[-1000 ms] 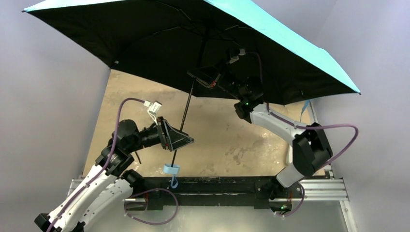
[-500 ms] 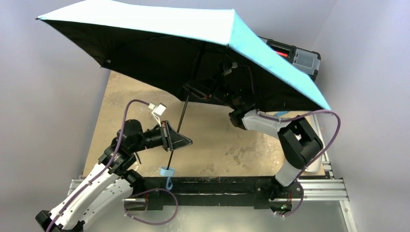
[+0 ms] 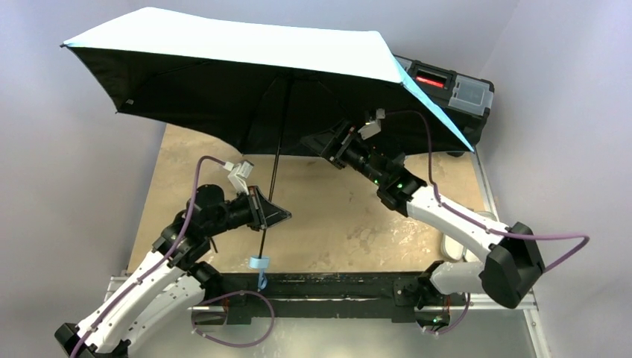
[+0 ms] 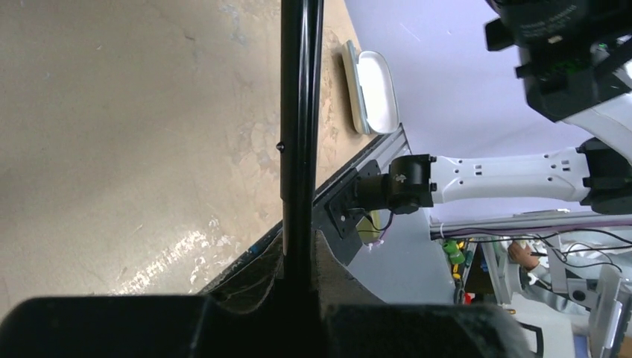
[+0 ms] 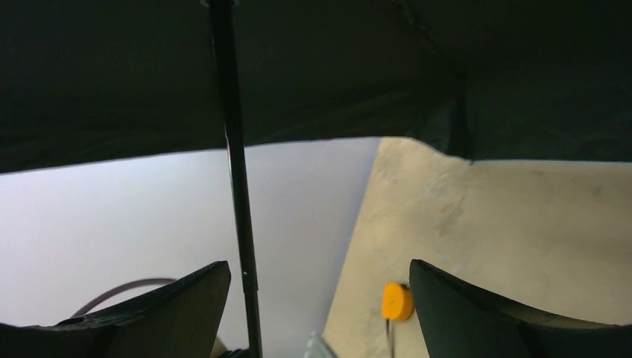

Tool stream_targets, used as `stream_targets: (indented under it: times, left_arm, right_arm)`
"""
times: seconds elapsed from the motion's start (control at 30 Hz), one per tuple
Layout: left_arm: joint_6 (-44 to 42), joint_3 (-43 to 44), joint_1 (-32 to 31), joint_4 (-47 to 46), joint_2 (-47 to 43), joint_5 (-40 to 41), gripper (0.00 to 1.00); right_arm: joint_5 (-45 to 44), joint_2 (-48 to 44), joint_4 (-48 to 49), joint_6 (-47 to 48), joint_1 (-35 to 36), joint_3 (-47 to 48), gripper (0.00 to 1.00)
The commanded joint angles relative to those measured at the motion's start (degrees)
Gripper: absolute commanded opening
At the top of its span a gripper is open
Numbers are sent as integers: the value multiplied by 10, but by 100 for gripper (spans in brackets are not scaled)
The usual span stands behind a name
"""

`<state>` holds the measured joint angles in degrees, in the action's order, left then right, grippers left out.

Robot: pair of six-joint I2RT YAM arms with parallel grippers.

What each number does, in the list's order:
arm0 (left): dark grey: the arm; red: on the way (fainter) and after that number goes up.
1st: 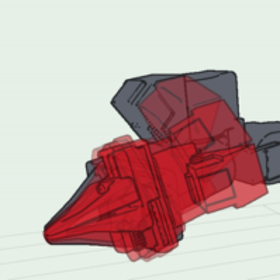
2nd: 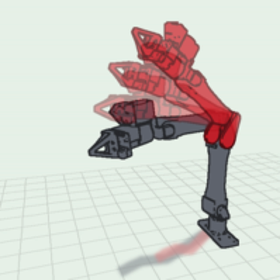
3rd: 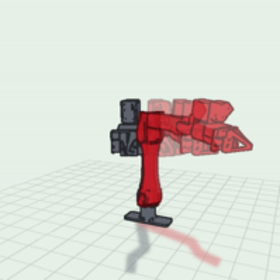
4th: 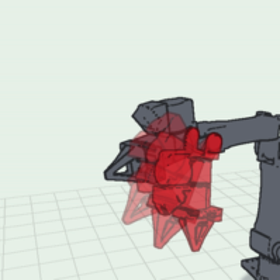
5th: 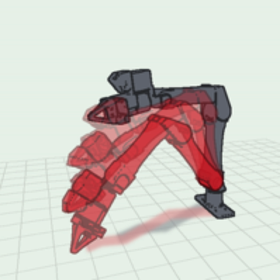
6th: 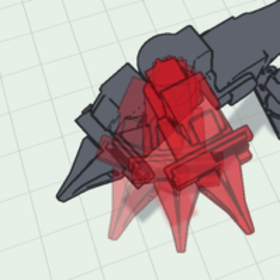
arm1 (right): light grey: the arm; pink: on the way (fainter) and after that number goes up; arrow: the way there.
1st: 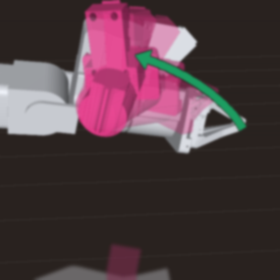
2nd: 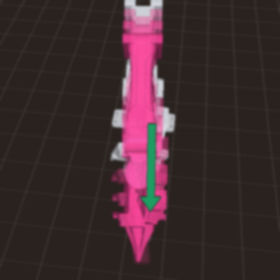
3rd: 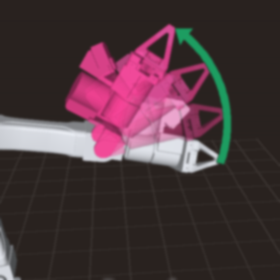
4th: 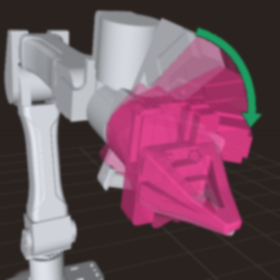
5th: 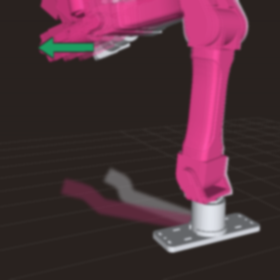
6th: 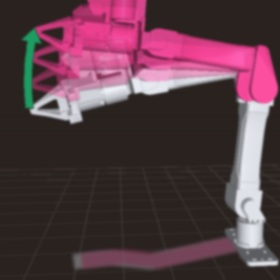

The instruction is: Put away the umbrella

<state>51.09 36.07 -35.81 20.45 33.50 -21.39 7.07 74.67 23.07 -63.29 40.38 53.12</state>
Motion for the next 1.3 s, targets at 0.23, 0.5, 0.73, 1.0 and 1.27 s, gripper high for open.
stream_targets:
  times: [0.23, 0.5, 0.73, 1.0, 1.27]
  left_arm:
    - [-1, 38, -32, 42, 28, 44, 0]
    - [-9, 43, -36, 80, -1, 59, 0]
    - [-11, 38, -37, 86, -9, 58, 0]
    - [-13, 32, -38, 85, -8, 57, 0]
    - [-10, 47, -38, 93, 3, 75, 0]
  right_arm:
    - [-108, 75, -55, 64, 14, 159, 86]
    - [-186, 159, -71, 66, 13, 296, 80]
    - [-177, 213, -42, 53, 13, 356, 76]
    - [-172, 250, -41, 39, 18, 397, 69]
    - [-116, 221, 168, 32, 35, 298, 86]
